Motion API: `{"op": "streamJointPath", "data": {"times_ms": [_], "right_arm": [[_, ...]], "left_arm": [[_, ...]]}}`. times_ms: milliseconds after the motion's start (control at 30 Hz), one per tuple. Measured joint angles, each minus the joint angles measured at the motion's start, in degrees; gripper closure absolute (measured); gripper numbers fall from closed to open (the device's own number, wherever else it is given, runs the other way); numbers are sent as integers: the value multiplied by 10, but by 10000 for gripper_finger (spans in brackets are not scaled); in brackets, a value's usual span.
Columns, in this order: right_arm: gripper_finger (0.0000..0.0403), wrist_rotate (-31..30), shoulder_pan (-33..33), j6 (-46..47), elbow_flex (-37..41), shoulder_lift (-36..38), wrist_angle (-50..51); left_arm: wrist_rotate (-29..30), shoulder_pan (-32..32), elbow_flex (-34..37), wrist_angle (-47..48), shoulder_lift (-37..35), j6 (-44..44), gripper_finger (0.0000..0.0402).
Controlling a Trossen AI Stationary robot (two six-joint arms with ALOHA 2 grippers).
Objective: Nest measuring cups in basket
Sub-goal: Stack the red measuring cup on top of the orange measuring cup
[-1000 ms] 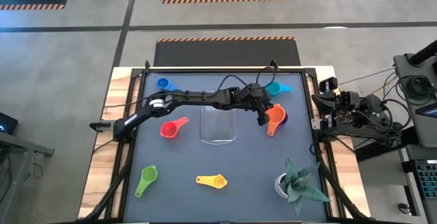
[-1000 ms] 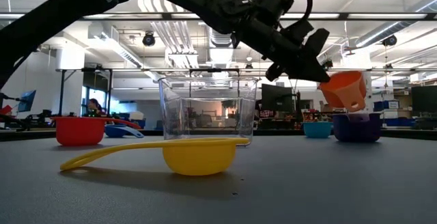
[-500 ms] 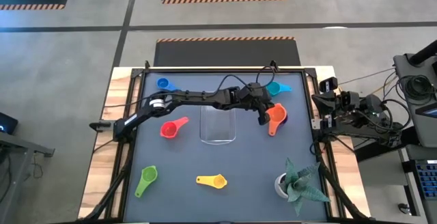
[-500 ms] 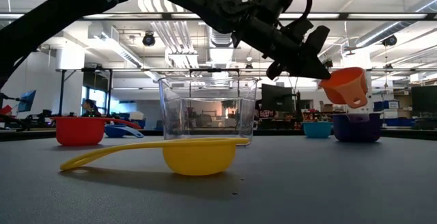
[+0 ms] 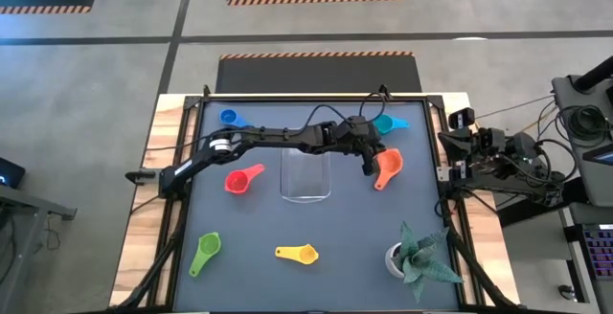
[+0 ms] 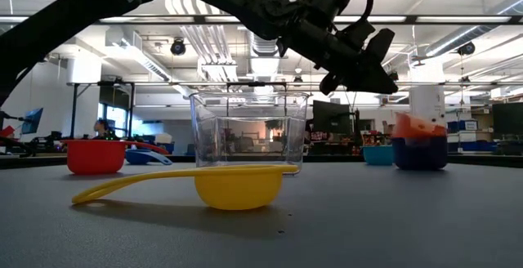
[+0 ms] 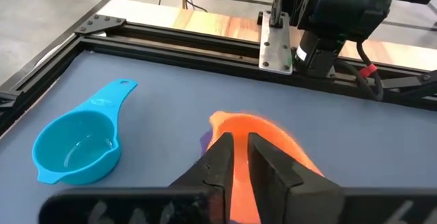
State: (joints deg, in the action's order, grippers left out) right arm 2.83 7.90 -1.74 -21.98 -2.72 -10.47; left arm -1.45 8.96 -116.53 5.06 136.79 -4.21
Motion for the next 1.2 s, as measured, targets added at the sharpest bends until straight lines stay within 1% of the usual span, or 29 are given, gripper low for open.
{"op": "streamJointPath", "data": {"times_ms": [267,767,900,1200], "right_arm": [[394,0,0,0,0,0,-1],[394,1,0,2,0,0,-1],[394,1,0,1,0,0,3],[394,1,0,-3,0,0,4]], "left_arm": [[-1,0,0,-1,0,0,348],[-12,-4,0,-4,-1,14,347],[-12,-5,0,8,-13,26,347],[-12,-20,0,67,-56,78,348]]}}
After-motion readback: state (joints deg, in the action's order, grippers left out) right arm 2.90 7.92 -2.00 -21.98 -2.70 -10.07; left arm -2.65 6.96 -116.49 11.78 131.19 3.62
